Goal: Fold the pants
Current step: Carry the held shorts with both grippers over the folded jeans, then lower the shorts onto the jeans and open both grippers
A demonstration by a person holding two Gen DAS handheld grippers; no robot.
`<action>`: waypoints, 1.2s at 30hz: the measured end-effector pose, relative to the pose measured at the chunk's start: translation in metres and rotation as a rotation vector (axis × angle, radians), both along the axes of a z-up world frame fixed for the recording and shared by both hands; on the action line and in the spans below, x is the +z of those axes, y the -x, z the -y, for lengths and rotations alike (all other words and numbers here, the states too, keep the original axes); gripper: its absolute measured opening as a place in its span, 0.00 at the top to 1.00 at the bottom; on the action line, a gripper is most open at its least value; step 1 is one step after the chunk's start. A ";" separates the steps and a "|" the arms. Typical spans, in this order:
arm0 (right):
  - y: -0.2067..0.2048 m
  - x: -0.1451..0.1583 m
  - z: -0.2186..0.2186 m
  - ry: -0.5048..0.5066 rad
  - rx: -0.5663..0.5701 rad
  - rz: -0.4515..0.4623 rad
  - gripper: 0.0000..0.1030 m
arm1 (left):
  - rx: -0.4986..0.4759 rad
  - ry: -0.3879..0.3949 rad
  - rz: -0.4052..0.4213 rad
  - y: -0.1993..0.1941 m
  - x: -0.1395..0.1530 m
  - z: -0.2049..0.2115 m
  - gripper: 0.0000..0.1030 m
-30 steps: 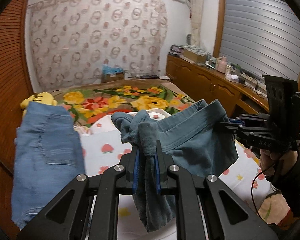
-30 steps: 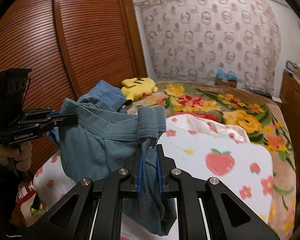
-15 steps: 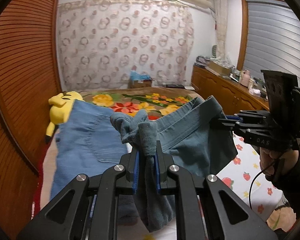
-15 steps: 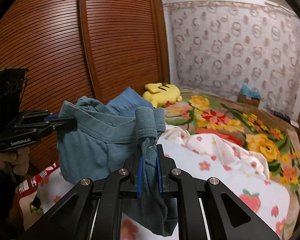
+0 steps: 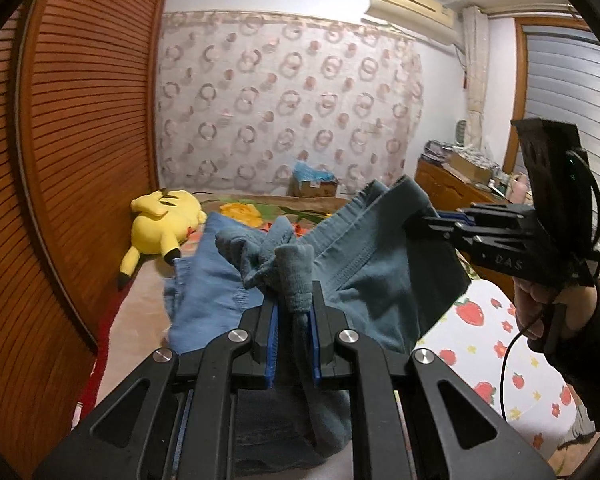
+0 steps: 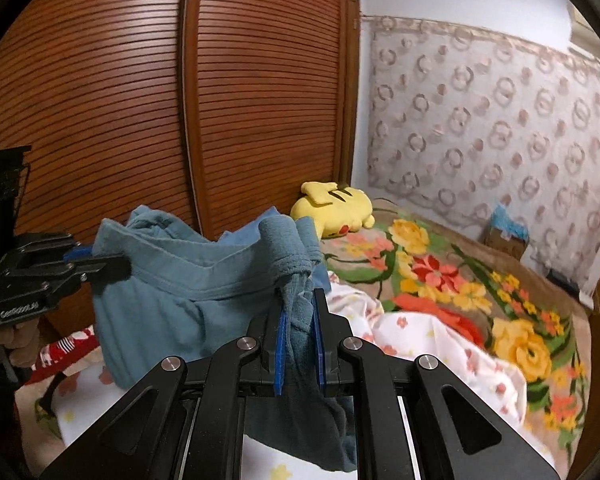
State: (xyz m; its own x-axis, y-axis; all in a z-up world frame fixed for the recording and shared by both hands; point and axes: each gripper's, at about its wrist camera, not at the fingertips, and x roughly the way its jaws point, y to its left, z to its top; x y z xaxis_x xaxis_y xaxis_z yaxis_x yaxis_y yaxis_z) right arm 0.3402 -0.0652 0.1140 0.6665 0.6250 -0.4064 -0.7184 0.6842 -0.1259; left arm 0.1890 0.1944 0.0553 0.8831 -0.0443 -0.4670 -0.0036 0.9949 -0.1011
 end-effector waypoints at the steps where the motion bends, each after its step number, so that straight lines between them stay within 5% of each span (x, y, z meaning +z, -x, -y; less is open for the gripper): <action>1: -0.005 0.000 -0.008 0.007 0.009 0.002 0.89 | 0.011 0.001 -0.002 0.000 -0.002 -0.004 0.86; 31: -0.114 -0.021 -0.150 0.163 0.150 0.005 0.88 | 0.195 0.063 -0.090 0.004 -0.045 -0.056 0.84; 34: -0.118 -0.016 -0.141 0.119 0.147 -0.021 0.73 | 0.192 0.066 -0.088 0.007 -0.041 -0.056 0.75; 36: -0.118 -0.010 -0.132 0.096 0.130 -0.012 0.71 | 0.206 0.046 -0.074 0.009 -0.037 -0.054 0.55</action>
